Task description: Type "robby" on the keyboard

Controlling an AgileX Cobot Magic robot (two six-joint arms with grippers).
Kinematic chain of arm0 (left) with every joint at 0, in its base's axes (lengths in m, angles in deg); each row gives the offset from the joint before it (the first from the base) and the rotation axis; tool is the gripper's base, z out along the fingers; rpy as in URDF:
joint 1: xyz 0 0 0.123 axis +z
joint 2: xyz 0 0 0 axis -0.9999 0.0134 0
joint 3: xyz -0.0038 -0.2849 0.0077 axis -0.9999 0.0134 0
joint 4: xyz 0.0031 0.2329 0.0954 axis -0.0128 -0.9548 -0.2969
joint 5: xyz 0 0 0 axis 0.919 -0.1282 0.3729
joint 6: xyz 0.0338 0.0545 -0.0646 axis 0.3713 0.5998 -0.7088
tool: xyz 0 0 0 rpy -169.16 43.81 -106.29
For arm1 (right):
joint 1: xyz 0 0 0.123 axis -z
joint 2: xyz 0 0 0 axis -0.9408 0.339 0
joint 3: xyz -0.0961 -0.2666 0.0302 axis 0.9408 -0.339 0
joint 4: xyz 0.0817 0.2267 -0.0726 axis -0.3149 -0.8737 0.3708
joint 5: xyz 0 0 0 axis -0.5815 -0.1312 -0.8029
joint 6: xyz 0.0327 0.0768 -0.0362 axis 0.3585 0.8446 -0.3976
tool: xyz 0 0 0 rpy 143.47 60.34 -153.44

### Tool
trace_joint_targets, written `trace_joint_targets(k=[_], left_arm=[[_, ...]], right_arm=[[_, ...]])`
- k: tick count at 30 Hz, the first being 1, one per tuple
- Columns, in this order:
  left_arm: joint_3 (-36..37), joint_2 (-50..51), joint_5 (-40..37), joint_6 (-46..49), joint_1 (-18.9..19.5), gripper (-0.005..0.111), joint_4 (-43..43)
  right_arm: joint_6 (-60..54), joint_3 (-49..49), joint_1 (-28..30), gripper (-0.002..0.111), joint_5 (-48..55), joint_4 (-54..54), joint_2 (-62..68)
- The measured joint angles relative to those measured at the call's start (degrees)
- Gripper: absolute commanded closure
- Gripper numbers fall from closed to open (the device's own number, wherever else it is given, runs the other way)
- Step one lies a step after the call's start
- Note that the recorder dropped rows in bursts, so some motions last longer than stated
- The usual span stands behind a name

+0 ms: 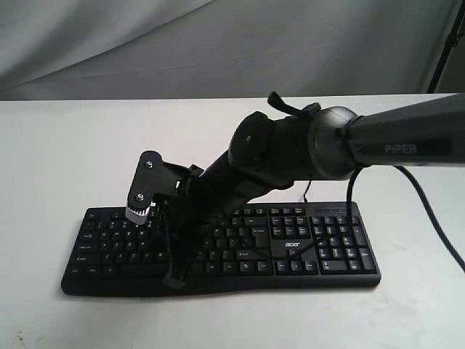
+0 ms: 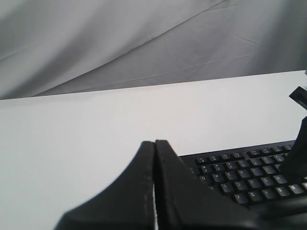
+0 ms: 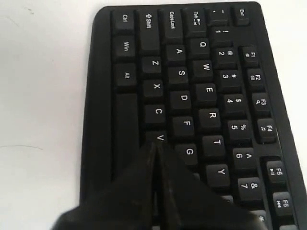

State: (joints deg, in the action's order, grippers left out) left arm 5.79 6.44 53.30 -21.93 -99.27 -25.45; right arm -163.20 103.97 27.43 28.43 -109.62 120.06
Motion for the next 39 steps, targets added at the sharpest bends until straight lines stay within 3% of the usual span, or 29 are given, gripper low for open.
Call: trace_joint_targets(k=[39], left_arm=[[0.0, 0.0, 0.0, 0.0, 0.0, 0.107, 0.0]], right_arm=[[-2.7, 0.3, -0.1, 0.108, -1.1, -2.5, 2.2]])
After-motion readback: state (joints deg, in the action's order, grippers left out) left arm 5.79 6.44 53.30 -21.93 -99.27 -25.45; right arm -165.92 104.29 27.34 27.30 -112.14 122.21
